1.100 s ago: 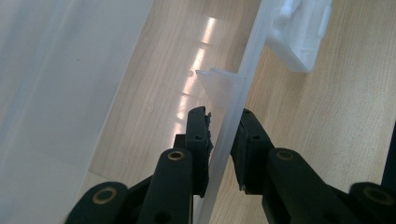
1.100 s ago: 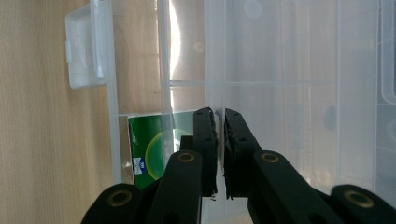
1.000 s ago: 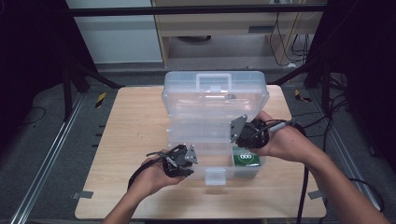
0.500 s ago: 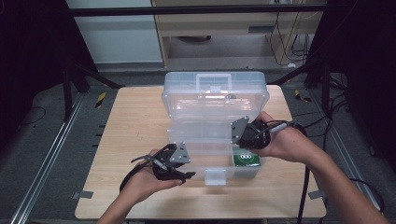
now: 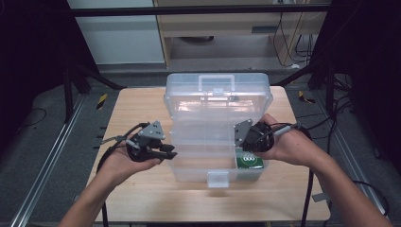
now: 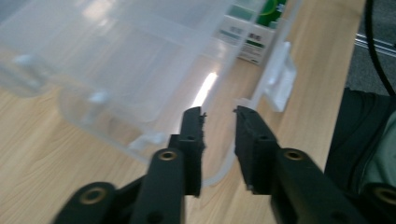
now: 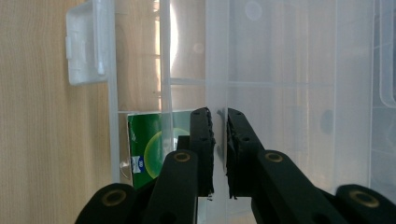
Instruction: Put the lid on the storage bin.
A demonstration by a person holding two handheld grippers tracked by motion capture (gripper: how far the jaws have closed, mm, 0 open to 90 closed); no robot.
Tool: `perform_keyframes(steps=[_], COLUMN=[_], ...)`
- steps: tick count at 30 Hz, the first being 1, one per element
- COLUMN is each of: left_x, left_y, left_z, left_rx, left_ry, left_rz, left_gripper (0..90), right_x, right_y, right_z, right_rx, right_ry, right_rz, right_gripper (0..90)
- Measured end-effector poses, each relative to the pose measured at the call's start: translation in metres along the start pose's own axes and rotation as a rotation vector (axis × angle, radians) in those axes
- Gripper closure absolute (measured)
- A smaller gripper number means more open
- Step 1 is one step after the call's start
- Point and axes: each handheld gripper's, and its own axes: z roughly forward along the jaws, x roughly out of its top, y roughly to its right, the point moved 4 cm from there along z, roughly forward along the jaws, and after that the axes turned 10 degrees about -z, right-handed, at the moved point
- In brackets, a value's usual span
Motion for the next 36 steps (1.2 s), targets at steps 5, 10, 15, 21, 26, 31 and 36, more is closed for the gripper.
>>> perform_keyframes(steps=[5,10,15,21,26,31,36], left_x=[0.014,0.027,0.038,0.048,0.053,0.057,0.06], left_y=[-0.023,-0.035,-0.04,-0.051,-0.058,-0.063,-0.065], left_z=[-0.013,-0.017,-0.014,-0.008,-0.008,-0.008,-0.011], left_rx=[0.036,-0.011,0.018,0.034,0.041,0.043,0.054], left_ry=[0.005,0.036,0.011,0.006,0.022,0.03,0.044], left_rz=[-0.071,-0.123,-0.125,-0.139,-0.164,-0.181,-0.194], left_gripper=[87.0,89.5,89.5,89.5,89.5,89.5,89.5], right_x=[0.0,0.0,0.0,0.0,-0.001,-0.001,-0.002], right_y=[0.0,-0.001,-0.001,-0.002,-0.003,-0.005,-0.006], right_z=[0.0,0.0,0.001,0.001,0.001,0.001,0.001], right_rx=[-0.002,-0.003,-0.005,-0.007,-0.005,-0.008,-0.006], right_ry=[-0.001,0.0,0.006,0.006,0.009,0.012,0.012], right_rz=[-0.003,-0.005,-0.007,-0.007,-0.003,-0.001,0.002], right_gripper=[81.8,81.8,81.9,81.8,81.8,81.9,81.9])
